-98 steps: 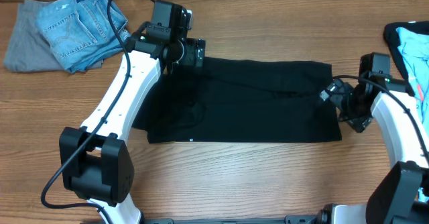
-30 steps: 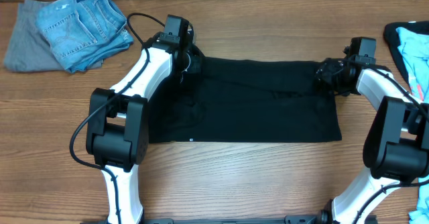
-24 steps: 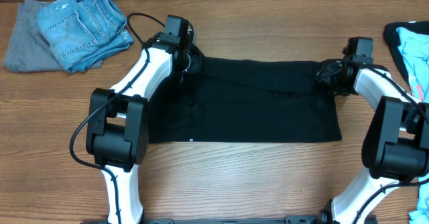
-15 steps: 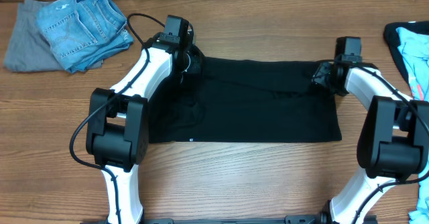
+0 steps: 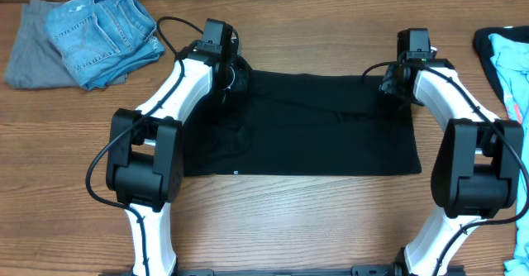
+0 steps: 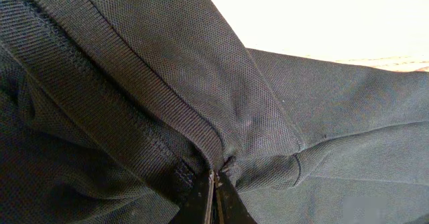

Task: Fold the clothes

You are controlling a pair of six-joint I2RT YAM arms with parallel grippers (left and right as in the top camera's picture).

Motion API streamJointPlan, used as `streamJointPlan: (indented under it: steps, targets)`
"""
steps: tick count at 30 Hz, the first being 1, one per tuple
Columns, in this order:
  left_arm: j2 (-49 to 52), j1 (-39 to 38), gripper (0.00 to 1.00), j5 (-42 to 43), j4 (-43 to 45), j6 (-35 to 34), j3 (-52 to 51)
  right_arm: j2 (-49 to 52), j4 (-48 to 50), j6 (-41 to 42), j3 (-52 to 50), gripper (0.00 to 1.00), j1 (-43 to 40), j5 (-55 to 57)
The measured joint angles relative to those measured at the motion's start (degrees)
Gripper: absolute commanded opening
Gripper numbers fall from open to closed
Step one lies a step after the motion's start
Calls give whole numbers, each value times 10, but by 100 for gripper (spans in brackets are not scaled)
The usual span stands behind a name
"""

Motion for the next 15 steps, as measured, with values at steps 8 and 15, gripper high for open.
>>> streamJointPlan:
  steps: [8,15]
  targets:
    - [0,0,4,0,0,0,0,5,-4,9,0,62,-1,-9]
    - [0,0,4,0,-1,0,0,35,-7,14,0,53,-1,-43]
